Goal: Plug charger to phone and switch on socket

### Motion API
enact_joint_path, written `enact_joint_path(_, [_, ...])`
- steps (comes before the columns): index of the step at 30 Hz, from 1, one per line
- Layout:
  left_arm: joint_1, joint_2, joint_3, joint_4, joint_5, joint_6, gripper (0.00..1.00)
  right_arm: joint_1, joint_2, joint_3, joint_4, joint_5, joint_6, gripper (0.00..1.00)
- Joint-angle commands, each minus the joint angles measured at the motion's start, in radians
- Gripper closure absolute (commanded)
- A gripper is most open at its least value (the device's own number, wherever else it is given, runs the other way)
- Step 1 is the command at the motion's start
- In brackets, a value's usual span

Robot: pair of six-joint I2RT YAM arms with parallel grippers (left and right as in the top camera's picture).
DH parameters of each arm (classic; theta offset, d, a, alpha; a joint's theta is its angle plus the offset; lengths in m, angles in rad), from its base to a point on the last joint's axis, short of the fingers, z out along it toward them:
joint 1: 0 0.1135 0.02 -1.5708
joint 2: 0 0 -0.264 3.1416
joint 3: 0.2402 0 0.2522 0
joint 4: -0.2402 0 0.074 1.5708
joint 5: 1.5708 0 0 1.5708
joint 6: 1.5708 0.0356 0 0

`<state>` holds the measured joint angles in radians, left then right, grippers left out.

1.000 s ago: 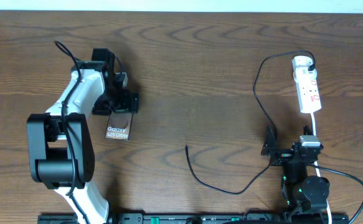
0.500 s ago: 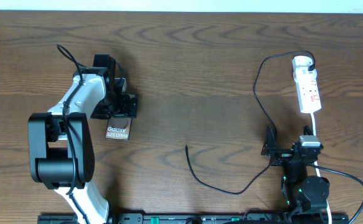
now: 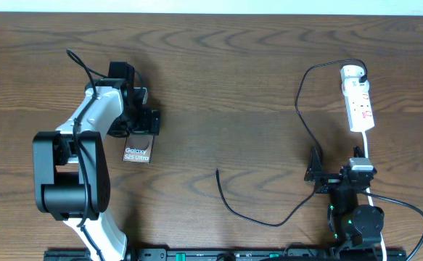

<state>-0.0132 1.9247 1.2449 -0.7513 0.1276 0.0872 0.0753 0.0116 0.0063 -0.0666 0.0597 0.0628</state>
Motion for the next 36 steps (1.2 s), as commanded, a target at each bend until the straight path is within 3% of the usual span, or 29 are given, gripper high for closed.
enact_joint_path(1, [0.000, 0.003, -0.038, 0.007, -0.012, 0.026, 0.02, 0.004, -0.006, -0.001, -0.004, 0.001, -0.012, 0.01])
enact_joint_path(24, [-0.018, 0.003, -0.071, 0.043, -0.011, 0.060, 0.02, 0.004, -0.006, -0.001, -0.004, 0.001, -0.012, 0.01])
enact_joint_path(36, [-0.076, 0.003, -0.117, 0.103, -0.082, 0.061, 0.02, 0.004, -0.006, -0.001, -0.004, 0.001, -0.012, 0.01])
